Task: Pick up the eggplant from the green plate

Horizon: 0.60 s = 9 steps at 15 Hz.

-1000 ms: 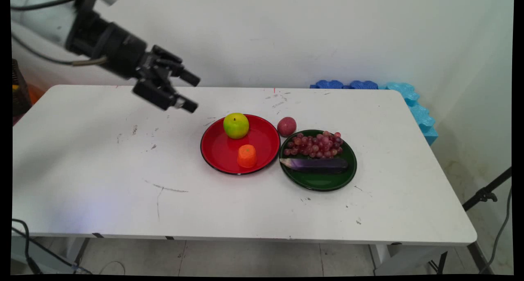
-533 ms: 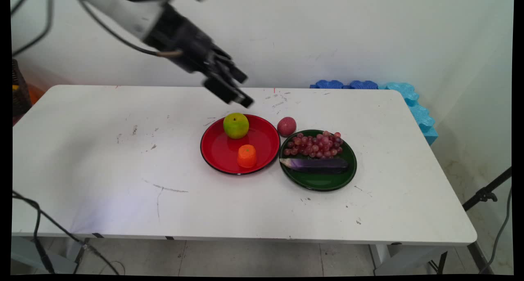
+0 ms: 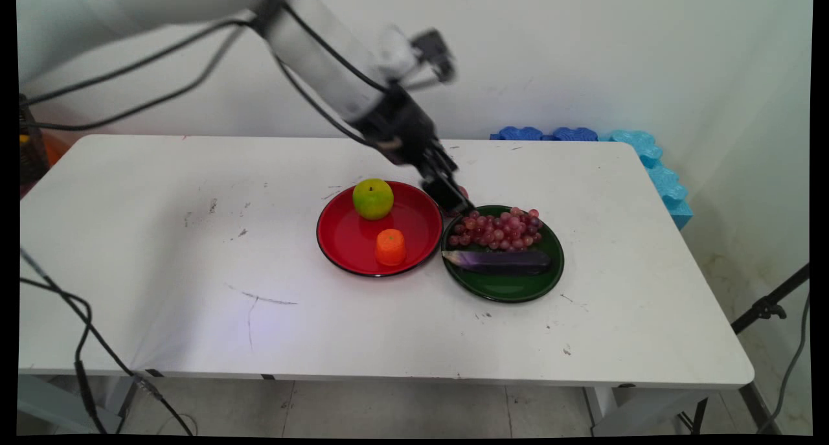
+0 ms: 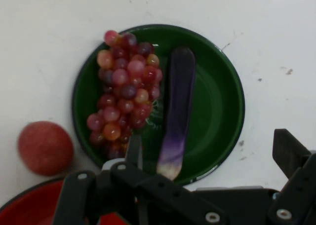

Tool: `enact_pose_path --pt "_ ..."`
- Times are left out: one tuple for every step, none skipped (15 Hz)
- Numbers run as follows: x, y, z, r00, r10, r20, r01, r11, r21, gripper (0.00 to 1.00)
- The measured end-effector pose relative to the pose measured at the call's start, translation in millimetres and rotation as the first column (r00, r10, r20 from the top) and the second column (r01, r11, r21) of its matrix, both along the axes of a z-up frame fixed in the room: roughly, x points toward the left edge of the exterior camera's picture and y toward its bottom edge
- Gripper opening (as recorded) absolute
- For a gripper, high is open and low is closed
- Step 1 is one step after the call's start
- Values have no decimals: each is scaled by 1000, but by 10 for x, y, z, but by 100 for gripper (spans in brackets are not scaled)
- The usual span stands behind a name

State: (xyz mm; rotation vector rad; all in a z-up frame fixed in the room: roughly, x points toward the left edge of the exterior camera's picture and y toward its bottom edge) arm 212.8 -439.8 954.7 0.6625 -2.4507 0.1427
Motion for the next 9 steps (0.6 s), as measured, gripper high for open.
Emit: enact_pose_path --pt "-84 -27 -76 1000 0 7 0 1000 3 100" --pt "-223 -67 -212 1000 -1 19 1 1000 9 100" --pt "-339 -101 -328 1000 -5 29 4 1000 15 100" --pt "-463 -131 -461 999 -9 41 8 1000 22 100" --pt "-554 -157 -572 999 -11 51 10 1000 27 100" --pt "-613 -173 -644 998 -13 58 11 999 31 100" --pt "-692 -196 -747 998 -16 68 13 999 35 100" --pt "-740 -211 -814 997 -17 75 14 999 38 100" --pt "-809 -232 -911 996 -19 85 16 999 43 100"
